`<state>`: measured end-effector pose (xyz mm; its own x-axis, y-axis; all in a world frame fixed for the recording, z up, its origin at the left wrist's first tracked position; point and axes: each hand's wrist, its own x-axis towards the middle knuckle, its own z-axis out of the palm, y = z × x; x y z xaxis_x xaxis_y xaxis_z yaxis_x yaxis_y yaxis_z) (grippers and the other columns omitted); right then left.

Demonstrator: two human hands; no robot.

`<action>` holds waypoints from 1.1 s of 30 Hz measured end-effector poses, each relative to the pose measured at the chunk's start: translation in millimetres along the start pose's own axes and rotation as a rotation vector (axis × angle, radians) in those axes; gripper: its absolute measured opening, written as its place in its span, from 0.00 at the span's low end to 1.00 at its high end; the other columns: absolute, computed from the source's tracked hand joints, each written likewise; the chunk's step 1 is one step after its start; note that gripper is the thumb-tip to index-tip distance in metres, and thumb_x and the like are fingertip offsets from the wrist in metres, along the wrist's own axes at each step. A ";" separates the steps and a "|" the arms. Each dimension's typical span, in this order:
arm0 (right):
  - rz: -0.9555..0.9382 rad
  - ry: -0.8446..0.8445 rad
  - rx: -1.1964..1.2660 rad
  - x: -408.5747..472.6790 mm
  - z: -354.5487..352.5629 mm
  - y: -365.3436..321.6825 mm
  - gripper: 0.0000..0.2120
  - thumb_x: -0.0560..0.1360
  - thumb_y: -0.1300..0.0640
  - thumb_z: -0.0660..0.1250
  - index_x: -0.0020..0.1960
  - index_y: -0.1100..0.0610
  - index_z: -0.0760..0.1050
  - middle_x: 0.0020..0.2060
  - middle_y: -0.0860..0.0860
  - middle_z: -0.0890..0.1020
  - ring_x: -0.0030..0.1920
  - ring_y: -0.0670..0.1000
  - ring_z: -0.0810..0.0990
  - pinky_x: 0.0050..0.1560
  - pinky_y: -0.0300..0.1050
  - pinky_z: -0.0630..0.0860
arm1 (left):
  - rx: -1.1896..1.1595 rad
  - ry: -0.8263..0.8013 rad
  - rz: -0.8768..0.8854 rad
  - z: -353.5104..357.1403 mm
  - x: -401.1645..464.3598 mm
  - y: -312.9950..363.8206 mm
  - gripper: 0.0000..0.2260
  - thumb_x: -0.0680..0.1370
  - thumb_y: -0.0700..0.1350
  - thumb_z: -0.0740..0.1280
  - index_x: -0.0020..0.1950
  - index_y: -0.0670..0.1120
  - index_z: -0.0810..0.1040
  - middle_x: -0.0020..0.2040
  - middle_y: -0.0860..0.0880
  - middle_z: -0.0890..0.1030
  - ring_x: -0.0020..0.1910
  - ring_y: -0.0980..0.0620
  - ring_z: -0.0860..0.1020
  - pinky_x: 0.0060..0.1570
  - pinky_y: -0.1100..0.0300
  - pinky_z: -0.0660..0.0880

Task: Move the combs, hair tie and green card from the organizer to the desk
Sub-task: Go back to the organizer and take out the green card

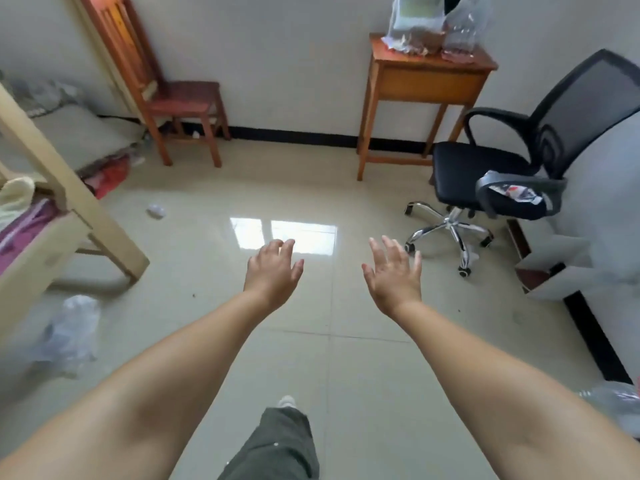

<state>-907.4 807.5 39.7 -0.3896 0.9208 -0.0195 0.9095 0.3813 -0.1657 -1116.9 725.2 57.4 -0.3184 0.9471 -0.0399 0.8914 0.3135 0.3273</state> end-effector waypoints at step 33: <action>0.172 0.123 -0.028 945.4 -119.9 311.2 0.24 0.79 0.46 0.49 0.74 0.50 0.54 0.75 0.53 0.59 0.75 0.54 0.53 0.73 0.61 0.50 | -0.020 0.085 0.259 4.3 1003.5 275.2 0.21 0.79 0.52 0.55 0.70 0.47 0.63 0.67 0.45 0.71 0.66 0.44 0.68 0.64 0.49 0.65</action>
<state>-975.2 1806.6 88.0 -0.2088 0.9750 0.0760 0.9654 0.2179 -0.1431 -1189.7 1762.2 103.4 -0.1068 0.9862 0.1267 0.9405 0.0589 0.3346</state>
